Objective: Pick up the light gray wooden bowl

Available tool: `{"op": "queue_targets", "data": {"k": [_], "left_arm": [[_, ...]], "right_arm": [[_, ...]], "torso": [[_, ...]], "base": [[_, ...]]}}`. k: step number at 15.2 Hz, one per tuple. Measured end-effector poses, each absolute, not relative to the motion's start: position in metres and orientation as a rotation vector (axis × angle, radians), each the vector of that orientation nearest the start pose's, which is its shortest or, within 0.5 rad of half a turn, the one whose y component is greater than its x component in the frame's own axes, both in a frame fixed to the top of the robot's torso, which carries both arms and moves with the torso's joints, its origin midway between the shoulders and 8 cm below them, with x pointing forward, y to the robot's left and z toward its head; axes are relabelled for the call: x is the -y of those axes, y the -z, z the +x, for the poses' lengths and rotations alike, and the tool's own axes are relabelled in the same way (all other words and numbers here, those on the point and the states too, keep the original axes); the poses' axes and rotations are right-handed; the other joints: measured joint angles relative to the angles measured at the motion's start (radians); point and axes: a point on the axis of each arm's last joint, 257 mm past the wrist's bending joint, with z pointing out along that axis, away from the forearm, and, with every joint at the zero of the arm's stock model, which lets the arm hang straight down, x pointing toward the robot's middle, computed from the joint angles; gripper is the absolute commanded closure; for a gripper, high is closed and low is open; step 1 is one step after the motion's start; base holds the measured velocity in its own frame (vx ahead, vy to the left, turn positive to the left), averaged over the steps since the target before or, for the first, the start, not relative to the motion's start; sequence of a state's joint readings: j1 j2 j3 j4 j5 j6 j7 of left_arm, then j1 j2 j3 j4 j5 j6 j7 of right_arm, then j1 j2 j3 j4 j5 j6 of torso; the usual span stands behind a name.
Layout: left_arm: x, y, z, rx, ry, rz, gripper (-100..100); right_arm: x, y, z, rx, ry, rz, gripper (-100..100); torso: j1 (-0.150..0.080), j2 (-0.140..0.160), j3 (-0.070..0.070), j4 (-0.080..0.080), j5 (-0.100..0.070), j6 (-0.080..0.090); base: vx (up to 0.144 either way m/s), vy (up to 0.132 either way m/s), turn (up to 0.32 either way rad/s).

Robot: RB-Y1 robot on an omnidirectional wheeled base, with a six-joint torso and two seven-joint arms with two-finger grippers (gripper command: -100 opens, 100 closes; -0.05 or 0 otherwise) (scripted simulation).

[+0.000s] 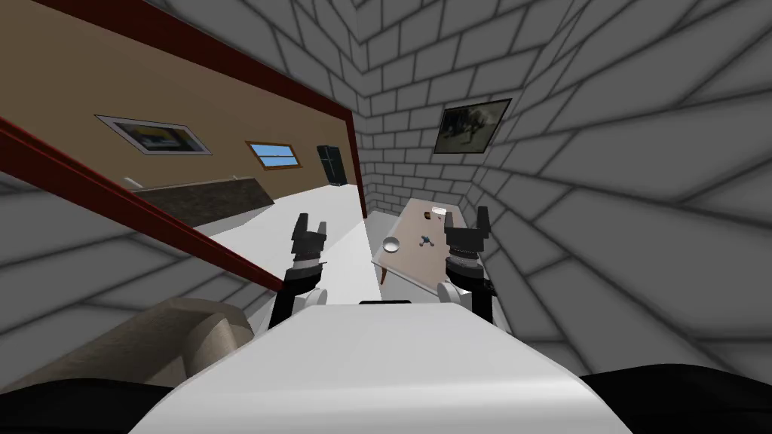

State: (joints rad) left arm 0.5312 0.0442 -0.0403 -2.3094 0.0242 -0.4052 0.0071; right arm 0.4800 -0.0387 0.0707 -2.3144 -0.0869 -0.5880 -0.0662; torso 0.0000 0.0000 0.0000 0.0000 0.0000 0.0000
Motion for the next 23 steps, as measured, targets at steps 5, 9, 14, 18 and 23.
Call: {"op": "queue_targets", "data": {"k": [5, 9, 14, 18, 23], "left_arm": [[-0.287, 0.027, 0.372, -0.820, 1.257, -0.778, -100], [-0.312, 0.059, 0.384, -0.894, 1.182, -0.850, -100], [-0.345, 0.098, 0.396, -0.963, 1.082, -0.955, -100], [-0.380, 0.133, 0.396, -1.011, 0.992, -1.053, -100], [-0.424, 0.179, 0.395, -1.052, 0.874, -1.191, -100]], "right_arm": [[0.259, -0.060, 0.324, -0.476, -1.529, 0.606, 0], [0.259, -0.060, 0.324, -0.476, -1.529, 0.606, 0], [0.259, -0.060, 0.324, -0.476, -1.529, 0.606, 0], [0.259, -0.060, 0.324, -0.476, -1.529, 0.606, 0], [0.259, -0.060, 0.324, -0.476, -1.529, 0.606, 0]], "torso": [[0.004, 0.003, 0.001, 0.001, 0.001, 0.001], [0.003, 0.001, 0.000, 0.000, 0.001, 0.001], [0.003, 0.000, 0.000, 0.000, 0.001, 0.001], [0.003, 0.000, 0.000, 0.000, 0.001, 0.001], [0.003, -0.001, -0.001, 0.000, 0.001, 0.001]], "base": [[-0.038, 0.043, -0.357], [-0.008, 0.030, -0.344], [-0.004, 0.024, -0.318], [-0.005, 0.026, -0.344], [-0.004, 0.028, -0.337]]}}
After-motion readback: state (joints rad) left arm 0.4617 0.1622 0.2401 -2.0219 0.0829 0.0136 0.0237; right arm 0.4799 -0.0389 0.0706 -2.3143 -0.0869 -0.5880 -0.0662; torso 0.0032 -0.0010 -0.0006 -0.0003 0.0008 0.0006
